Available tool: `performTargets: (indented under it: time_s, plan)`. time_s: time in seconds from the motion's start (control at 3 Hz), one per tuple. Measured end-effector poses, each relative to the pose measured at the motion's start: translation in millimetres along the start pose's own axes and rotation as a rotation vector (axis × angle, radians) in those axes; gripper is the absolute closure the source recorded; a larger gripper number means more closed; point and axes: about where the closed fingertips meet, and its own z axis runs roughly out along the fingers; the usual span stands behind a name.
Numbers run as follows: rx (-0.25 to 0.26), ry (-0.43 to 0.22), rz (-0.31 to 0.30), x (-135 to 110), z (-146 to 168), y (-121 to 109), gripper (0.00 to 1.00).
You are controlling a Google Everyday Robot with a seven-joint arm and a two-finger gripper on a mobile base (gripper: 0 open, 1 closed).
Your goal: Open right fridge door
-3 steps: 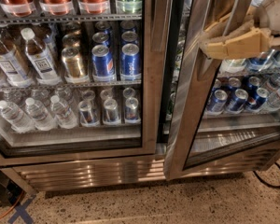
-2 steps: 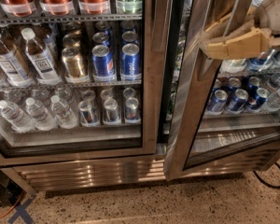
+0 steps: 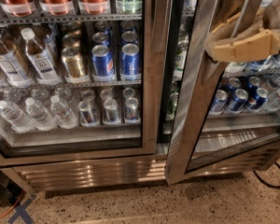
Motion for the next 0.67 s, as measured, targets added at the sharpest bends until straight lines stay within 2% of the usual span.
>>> performTargets:
  time_s: [0.67]
  plan:
    - [0.009, -0.018, -0.006, -3.9, -3.1, 5.1, 1.00]
